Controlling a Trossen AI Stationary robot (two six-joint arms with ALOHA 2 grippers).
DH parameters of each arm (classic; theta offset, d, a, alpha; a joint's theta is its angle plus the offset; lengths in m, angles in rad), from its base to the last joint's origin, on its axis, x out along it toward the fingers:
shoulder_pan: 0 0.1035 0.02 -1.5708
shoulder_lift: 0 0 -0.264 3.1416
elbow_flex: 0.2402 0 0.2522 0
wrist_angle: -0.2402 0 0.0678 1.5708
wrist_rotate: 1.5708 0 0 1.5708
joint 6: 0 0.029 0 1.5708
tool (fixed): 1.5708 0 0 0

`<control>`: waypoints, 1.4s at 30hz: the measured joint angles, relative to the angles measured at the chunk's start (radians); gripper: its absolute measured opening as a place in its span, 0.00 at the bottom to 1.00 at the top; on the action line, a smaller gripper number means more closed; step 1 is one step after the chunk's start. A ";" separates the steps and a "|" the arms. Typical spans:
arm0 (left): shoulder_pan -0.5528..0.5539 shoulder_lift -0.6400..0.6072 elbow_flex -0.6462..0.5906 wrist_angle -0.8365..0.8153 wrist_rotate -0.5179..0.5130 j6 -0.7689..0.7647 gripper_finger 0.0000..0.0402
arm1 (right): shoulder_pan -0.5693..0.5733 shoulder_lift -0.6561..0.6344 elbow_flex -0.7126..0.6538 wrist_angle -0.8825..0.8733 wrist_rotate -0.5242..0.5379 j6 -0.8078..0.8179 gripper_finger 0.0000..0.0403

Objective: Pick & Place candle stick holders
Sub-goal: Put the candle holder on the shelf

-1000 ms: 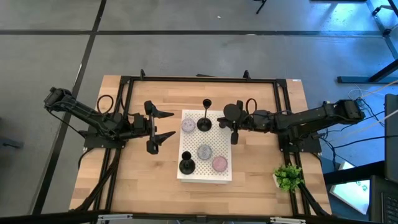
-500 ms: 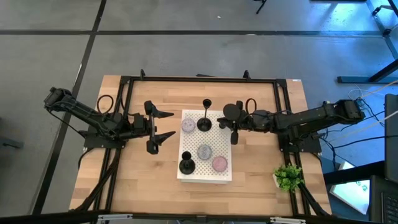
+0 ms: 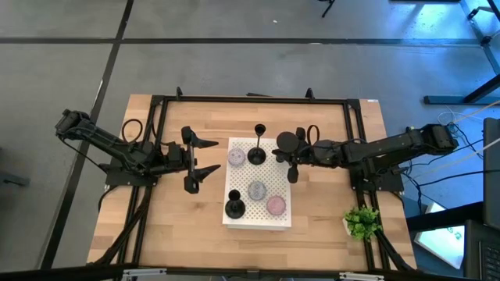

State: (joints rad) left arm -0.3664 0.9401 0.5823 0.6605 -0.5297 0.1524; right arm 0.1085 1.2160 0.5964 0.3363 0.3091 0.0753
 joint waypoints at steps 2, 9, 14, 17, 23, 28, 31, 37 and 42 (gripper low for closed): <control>0.000 0.000 0.000 0.000 0.000 0.000 0.80 | 0.000 0.000 0.000 0.000 0.001 0.003 0.01; 0.000 0.000 0.000 0.000 0.000 0.000 0.80 | -0.003 -0.001 0.002 -0.014 0.004 0.016 0.03; 0.000 0.000 0.000 0.000 0.000 0.000 0.80 | -0.003 -0.001 0.002 -0.018 0.005 0.015 0.04; 0.000 0.000 0.000 0.000 0.000 0.000 0.80 | -0.003 -0.001 0.002 -0.018 0.005 0.015 0.04; 0.000 0.000 0.000 -0.001 0.000 0.000 0.80 | -0.003 -0.001 0.002 -0.018 0.005 0.015 0.05; 0.000 0.000 0.000 -0.001 0.000 0.000 0.80 | -0.003 -0.001 0.002 -0.018 0.005 0.015 0.05; 0.000 0.000 0.000 -0.001 0.000 0.000 0.80 | -0.003 -0.001 0.002 -0.018 0.005 0.015 0.06; 0.000 0.000 0.000 -0.001 0.000 0.000 0.80 | -0.003 -0.001 0.002 -0.016 0.003 0.014 0.14; 0.000 0.000 0.000 -0.001 0.000 0.000 0.80 | -0.003 -0.001 0.002 -0.015 0.001 0.014 0.25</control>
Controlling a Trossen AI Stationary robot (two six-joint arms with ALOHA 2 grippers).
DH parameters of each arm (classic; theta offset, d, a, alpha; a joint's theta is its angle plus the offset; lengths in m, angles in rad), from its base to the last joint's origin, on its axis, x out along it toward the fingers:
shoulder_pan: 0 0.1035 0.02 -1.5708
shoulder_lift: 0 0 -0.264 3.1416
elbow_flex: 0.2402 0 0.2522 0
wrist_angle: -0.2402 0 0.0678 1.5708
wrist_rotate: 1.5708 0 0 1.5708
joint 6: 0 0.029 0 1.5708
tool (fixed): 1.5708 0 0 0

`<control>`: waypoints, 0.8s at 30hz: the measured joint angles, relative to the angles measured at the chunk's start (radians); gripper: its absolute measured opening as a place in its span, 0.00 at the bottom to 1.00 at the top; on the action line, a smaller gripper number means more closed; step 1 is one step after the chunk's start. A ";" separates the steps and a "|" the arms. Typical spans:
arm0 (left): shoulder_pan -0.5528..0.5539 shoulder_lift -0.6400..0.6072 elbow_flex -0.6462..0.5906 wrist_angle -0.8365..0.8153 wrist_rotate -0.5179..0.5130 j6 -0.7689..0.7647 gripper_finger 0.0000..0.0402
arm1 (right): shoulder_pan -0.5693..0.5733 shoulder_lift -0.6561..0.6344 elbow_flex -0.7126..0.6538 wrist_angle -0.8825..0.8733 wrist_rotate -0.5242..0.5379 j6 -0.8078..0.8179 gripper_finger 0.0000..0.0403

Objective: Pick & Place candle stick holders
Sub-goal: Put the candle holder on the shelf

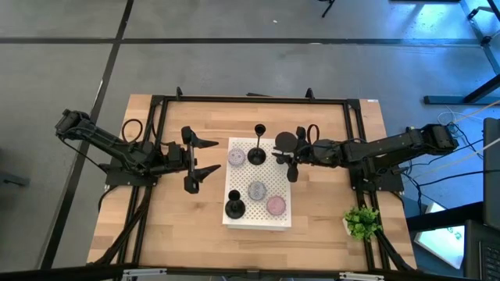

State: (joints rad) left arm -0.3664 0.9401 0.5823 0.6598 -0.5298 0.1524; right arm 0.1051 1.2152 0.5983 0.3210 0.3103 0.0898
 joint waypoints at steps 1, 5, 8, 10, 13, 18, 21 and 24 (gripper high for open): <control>0.000 0.000 0.000 0.000 0.000 0.000 0.80 | 0.000 0.000 0.000 0.000 0.000 0.000 0.27; 0.000 0.000 0.000 0.000 0.000 0.000 0.80 | 0.000 0.000 0.000 0.001 0.000 0.000 0.34; 0.000 0.000 0.000 0.000 0.000 0.000 0.80 | 0.000 0.000 0.000 0.001 0.000 0.000 0.37; 0.000 0.000 0.000 0.000 0.000 0.000 0.80 | 0.000 0.000 0.000 0.002 0.000 0.000 0.37; 0.000 0.000 0.000 0.000 0.000 0.000 0.80 | 0.000 0.000 -0.001 0.004 0.000 0.000 0.38; 0.000 0.000 0.000 0.000 0.000 0.000 0.80 | 0.000 0.000 -0.001 0.004 0.001 0.000 0.38; 0.000 0.000 0.000 0.000 0.000 0.000 0.80 | 0.000 0.000 -0.001 0.004 0.002 0.000 0.38; 0.000 0.000 0.000 0.000 0.000 0.000 0.80 | 0.000 0.000 -0.001 0.004 0.003 -0.005 0.38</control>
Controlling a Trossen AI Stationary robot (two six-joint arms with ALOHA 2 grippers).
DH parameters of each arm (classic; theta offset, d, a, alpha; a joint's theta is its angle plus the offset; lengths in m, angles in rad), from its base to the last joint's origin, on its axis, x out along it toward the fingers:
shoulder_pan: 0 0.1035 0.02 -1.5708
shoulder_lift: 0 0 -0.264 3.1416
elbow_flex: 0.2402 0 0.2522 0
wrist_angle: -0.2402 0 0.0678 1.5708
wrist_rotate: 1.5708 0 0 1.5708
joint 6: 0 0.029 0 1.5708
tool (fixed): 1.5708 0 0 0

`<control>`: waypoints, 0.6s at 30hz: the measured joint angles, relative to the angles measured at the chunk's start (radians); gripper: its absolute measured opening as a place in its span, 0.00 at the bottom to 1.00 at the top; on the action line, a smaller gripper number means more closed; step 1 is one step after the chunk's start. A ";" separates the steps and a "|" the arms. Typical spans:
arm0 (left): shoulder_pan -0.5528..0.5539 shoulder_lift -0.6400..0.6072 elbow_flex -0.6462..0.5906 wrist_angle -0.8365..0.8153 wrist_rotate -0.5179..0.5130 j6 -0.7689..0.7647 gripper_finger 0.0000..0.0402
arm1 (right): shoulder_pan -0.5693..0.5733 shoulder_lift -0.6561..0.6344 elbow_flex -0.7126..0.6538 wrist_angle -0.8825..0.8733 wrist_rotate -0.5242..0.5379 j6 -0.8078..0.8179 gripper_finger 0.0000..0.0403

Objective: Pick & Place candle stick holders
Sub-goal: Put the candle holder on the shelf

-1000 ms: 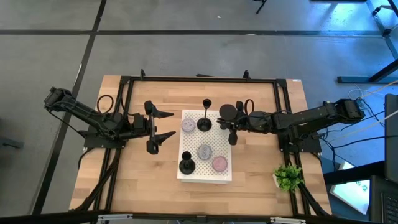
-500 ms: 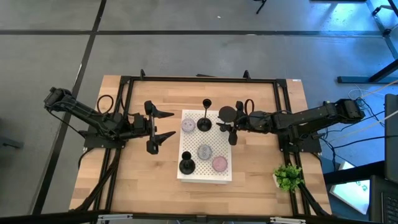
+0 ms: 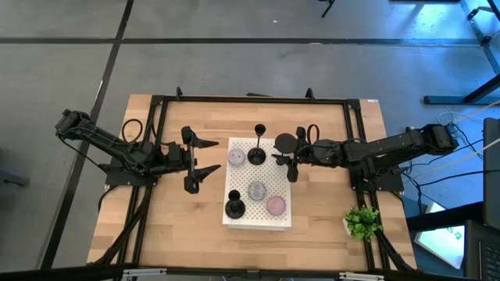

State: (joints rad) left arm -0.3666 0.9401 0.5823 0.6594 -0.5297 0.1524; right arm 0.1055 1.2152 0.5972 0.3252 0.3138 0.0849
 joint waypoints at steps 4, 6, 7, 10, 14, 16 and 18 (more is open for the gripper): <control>0.000 0.000 0.000 0.000 0.000 0.000 0.80 | 0.000 0.000 0.000 0.001 0.007 -0.013 0.38; 0.000 0.000 0.000 0.000 0.000 0.000 0.80 | 0.001 0.000 0.000 0.000 0.039 -0.021 0.38; 0.000 0.000 0.000 0.000 0.000 0.000 0.80 | 0.001 0.000 0.000 0.000 0.049 -0.025 0.38; 0.000 0.000 0.000 0.000 0.000 0.000 0.80 | 0.001 0.000 0.000 0.000 0.058 -0.033 0.38; 0.000 0.000 0.000 0.000 0.000 0.000 0.80 | 0.001 0.000 0.000 0.000 0.066 -0.033 0.38; 0.000 0.000 0.000 0.000 0.000 0.000 0.80 | 0.001 0.000 0.000 0.000 0.067 -0.033 0.38; 0.000 0.000 0.000 0.000 0.000 0.000 0.80 | 0.001 0.000 0.000 0.000 0.051 -0.031 0.38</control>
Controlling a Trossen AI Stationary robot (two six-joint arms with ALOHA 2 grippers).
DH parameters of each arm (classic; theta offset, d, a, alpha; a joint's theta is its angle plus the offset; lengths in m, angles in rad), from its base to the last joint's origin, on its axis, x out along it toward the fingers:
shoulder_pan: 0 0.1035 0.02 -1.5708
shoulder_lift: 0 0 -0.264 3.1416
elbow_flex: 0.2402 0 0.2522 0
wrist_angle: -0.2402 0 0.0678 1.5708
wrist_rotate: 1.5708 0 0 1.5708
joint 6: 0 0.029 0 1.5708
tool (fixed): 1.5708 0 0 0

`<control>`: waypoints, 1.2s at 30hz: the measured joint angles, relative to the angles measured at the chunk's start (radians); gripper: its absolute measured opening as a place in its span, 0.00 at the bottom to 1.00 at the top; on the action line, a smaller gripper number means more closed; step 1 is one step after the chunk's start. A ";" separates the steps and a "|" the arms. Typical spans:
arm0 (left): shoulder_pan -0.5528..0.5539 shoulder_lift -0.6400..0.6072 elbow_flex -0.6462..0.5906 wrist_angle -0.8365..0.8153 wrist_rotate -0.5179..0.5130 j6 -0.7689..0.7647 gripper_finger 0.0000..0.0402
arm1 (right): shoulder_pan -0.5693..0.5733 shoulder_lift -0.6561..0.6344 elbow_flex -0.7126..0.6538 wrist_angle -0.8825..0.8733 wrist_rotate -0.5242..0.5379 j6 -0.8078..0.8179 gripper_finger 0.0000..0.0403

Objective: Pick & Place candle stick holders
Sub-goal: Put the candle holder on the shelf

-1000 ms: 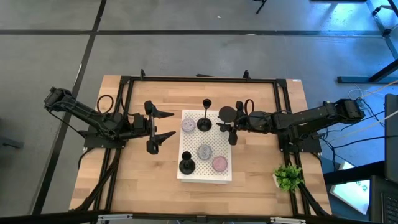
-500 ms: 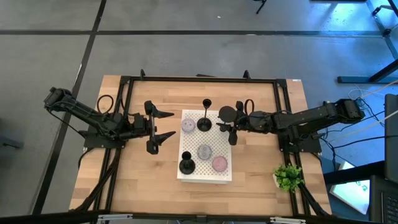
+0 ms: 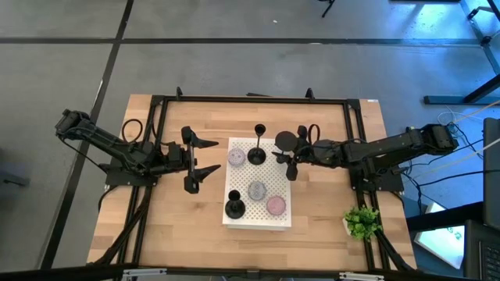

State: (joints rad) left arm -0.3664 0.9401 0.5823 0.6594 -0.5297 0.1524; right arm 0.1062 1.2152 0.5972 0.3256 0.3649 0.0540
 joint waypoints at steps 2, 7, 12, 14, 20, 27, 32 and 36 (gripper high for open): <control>0.000 0.000 0.000 0.000 0.000 0.000 0.80 | 0.000 0.000 0.000 0.000 -0.004 0.002 0.38; 0.000 0.000 0.000 0.000 0.000 0.000 0.80 | 0.000 0.000 0.000 0.005 -0.035 0.013 0.38; 0.000 0.000 0.000 -0.001 0.000 0.000 0.80 | 0.000 0.000 0.000 0.018 -0.086 0.013 0.44; 0.000 0.000 0.000 -0.002 0.000 0.000 0.80 | 0.000 0.000 0.000 0.018 -0.085 0.018 0.48; 0.000 0.000 0.000 -0.004 0.000 0.000 0.80 | 0.000 0.000 0.000 0.019 -0.055 0.020 0.59; 0.000 0.000 0.000 -0.004 0.000 0.000 0.80 | 0.000 0.000 0.000 0.029 -0.055 0.041 0.64; 0.000 0.000 0.000 -0.004 0.000 0.000 0.80 | 0.001 0.000 0.000 0.044 -0.085 0.060 0.64; 0.000 0.000 0.000 -0.004 0.000 -0.004 0.80 | 0.001 0.000 0.000 0.041 -0.085 0.070 0.64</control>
State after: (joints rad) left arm -0.3665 0.9403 0.5823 0.6553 -0.5297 0.1483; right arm 0.1074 1.2152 0.5968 0.3664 0.2794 0.1238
